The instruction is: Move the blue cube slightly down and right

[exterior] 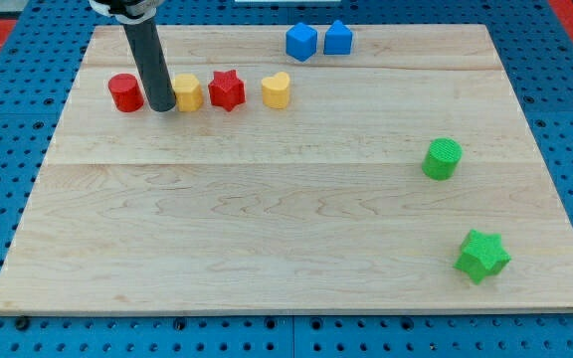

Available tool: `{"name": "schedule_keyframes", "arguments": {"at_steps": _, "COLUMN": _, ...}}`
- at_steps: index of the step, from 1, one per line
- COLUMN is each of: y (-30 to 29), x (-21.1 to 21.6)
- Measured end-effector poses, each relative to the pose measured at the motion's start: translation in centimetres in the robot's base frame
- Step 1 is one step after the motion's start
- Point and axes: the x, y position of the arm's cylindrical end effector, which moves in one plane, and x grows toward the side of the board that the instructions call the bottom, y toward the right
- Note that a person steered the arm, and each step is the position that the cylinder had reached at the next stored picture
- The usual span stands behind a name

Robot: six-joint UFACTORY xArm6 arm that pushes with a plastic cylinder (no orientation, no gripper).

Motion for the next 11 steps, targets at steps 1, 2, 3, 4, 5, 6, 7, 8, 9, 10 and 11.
{"name": "schedule_keyframes", "arguments": {"at_steps": 1, "y": 0.0, "x": -0.1}}
{"name": "schedule_keyframes", "arguments": {"at_steps": 2, "y": 0.1, "x": 2.7}}
{"name": "schedule_keyframes", "arguments": {"at_steps": 3, "y": 5.9, "x": 6.7}}
{"name": "schedule_keyframes", "arguments": {"at_steps": 4, "y": 18.0, "x": 5.7}}
{"name": "schedule_keyframes", "arguments": {"at_steps": 5, "y": 27.6, "x": 2.6}}
{"name": "schedule_keyframes", "arguments": {"at_steps": 6, "y": 31.1, "x": -3.7}}
{"name": "schedule_keyframes", "arguments": {"at_steps": 7, "y": 31.5, "x": -9.9}}
{"name": "schedule_keyframes", "arguments": {"at_steps": 8, "y": 28.4, "x": -15.6}}
{"name": "schedule_keyframes", "arguments": {"at_steps": 9, "y": 26.5, "x": -15.7}}
{"name": "schedule_keyframes", "arguments": {"at_steps": 10, "y": 23.0, "x": -15.7}}
{"name": "schedule_keyframes", "arguments": {"at_steps": 11, "y": 18.7, "x": -15.7}}
